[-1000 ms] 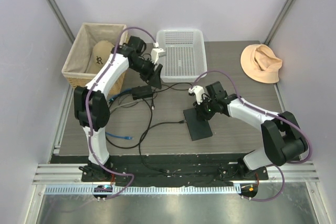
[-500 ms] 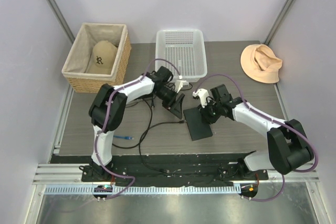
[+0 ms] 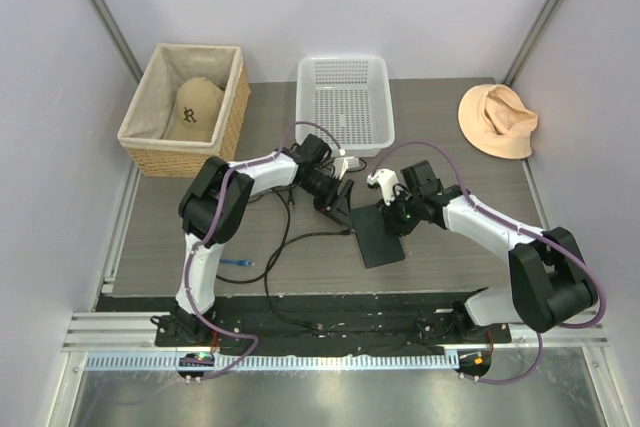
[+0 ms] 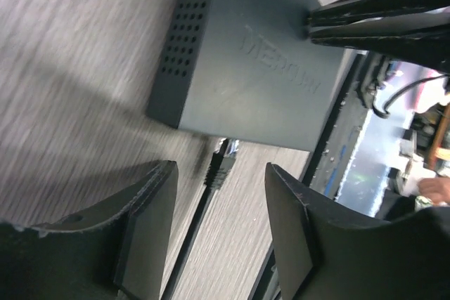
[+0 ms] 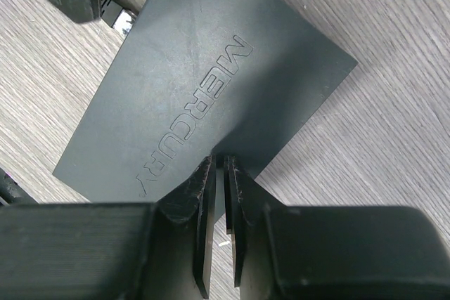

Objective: Pull the plug from the switch port

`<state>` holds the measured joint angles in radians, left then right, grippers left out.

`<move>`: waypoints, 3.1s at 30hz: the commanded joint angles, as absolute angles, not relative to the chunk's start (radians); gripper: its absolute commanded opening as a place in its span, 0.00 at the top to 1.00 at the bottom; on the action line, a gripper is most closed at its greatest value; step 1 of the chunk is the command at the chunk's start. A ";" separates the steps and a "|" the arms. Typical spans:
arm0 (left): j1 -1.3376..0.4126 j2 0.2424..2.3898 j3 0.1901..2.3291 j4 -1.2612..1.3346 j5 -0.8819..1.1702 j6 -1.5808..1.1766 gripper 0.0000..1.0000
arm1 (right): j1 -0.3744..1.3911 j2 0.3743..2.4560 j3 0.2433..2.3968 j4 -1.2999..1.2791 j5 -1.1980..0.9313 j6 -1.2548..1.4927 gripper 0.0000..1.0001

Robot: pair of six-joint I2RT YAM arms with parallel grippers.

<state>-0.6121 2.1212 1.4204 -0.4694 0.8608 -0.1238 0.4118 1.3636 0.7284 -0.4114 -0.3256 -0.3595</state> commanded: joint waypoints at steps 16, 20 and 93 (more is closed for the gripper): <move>-0.626 2.226 1.454 -0.568 0.908 -0.003 0.57 | 0.408 1.394 0.741 -0.402 -0.316 -0.364 0.82; -0.633 2.224 1.447 -0.543 0.874 -0.028 0.57 | 0.408 1.397 0.741 -0.399 -0.316 -0.364 0.82; -0.448 1.947 1.839 -1.241 0.553 0.633 1.00 | 0.407 1.408 0.736 -0.391 -0.305 -0.379 0.81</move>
